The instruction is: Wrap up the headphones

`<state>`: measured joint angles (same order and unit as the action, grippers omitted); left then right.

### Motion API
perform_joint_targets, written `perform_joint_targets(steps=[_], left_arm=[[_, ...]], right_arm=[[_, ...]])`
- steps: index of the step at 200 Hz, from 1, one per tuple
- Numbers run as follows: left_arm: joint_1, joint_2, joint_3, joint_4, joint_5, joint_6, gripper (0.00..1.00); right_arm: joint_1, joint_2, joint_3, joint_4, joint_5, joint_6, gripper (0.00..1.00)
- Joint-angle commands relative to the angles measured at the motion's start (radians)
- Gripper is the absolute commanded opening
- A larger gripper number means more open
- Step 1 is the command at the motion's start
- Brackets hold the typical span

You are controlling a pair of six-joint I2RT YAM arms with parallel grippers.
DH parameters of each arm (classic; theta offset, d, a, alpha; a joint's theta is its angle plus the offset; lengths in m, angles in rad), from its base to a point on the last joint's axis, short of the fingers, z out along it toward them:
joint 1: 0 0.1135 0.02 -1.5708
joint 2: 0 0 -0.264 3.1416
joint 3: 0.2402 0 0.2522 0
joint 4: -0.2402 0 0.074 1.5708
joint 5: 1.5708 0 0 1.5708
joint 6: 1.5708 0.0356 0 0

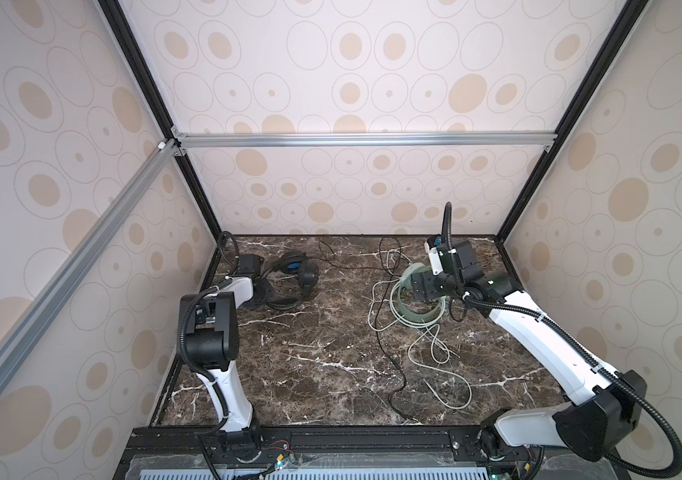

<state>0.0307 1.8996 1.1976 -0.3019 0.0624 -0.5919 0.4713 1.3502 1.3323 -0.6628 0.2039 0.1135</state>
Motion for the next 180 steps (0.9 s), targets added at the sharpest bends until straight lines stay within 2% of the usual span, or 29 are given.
perform_joint_targets(steps=[1, 48, 69, 90, 124, 134, 157, 180], left_arm=[[-0.087, -0.04, 0.02, -0.091, 0.082, 0.113, 0.0], [-0.21, -0.101, -0.016, -0.201, 0.069, 0.203, 0.0], [-0.236, -0.112, -0.018, -0.245, 0.048, 0.248, 0.0], [-0.236, -0.089, -0.023, -0.267, 0.02, 0.28, 0.05], [-0.236, -0.056, -0.023, -0.253, -0.031, 0.267, 0.19], [-0.236, -0.05, -0.022, -0.249, -0.033, 0.255, 0.25], [-0.237, -0.065, -0.043, -0.227, -0.044, 0.212, 0.46], [-0.236, -0.099, -0.076, -0.207, -0.045, 0.157, 0.55]], right_arm=[[0.007, -0.023, 0.03, -0.051, 0.011, -0.016, 1.0], [0.007, -0.045, -0.009, -0.018, -0.01, 0.008, 1.0], [0.007, -0.053, -0.026, -0.005, -0.011, 0.007, 1.0], [0.008, -0.05, -0.036, 0.011, -0.022, 0.006, 1.0], [0.007, -0.024, -0.017, 0.023, -0.035, -0.006, 1.0], [0.007, -0.015, -0.006, 0.024, -0.037, -0.014, 1.0], [0.008, -0.002, 0.018, 0.017, -0.037, -0.034, 1.0], [0.007, -0.002, 0.021, 0.021, -0.032, -0.043, 1.0]])
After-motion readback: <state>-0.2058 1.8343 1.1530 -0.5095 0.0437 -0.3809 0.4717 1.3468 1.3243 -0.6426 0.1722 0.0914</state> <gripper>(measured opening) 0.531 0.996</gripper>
